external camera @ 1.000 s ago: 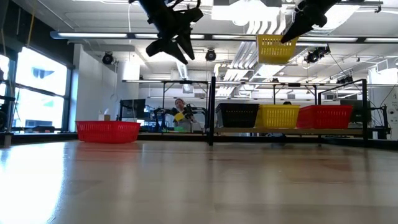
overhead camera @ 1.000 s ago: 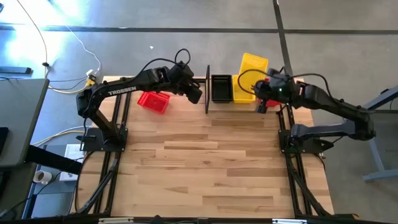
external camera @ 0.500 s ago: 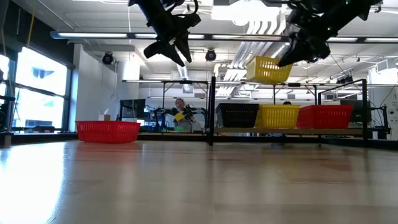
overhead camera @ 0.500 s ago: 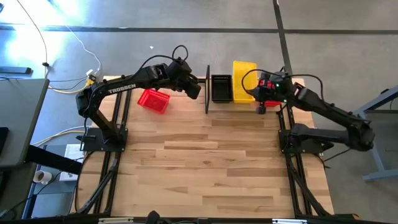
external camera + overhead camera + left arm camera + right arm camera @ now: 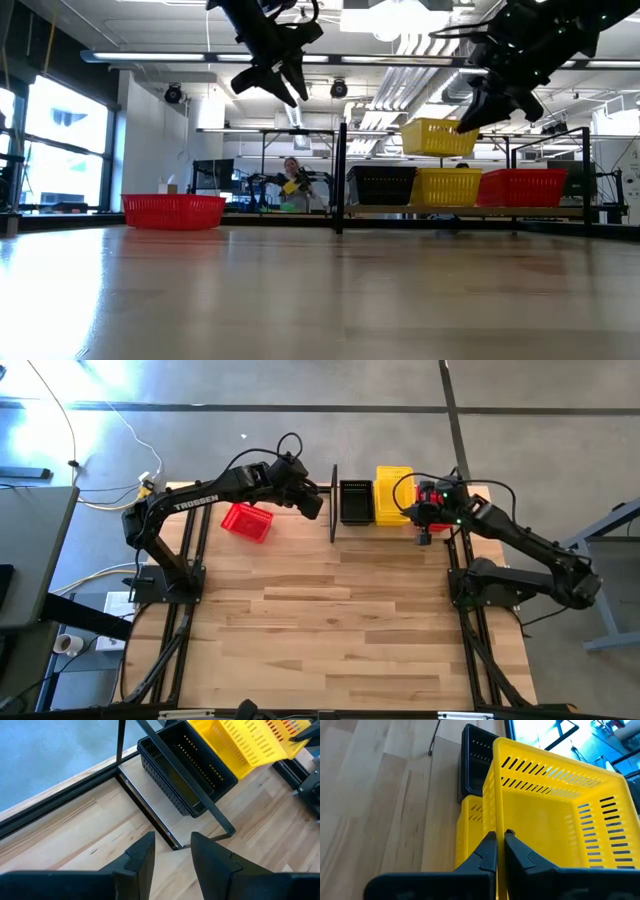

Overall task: Stack baskets on shelf by color
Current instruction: Stack the yellow basket on the yellow basket on the shelf

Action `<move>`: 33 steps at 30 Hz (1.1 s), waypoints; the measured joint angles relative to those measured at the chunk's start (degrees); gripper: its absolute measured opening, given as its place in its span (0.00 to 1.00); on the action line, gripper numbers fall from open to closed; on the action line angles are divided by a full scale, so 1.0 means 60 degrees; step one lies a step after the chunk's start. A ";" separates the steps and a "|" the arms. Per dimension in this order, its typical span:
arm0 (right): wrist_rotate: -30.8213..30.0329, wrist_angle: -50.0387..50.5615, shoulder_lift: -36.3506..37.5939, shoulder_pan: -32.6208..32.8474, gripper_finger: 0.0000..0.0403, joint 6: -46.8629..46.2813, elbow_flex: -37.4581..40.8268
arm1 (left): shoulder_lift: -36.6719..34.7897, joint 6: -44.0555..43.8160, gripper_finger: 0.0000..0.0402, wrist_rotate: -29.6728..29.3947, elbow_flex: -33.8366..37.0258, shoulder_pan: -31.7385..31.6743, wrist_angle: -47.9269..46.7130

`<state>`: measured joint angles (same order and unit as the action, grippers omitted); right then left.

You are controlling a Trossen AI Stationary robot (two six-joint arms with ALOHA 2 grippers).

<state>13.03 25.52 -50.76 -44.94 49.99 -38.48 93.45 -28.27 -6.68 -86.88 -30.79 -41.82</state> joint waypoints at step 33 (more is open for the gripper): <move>-0.0985 -0.0091 -0.1552 -0.0275 0.00 -0.0036 0.0000 | 0.0007 -0.0003 0.29 0.0121 0.0002 0.0011 -0.0062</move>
<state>7.11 24.97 -60.07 -46.59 49.78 -38.48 93.49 -28.29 -5.95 -86.87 -30.72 -42.19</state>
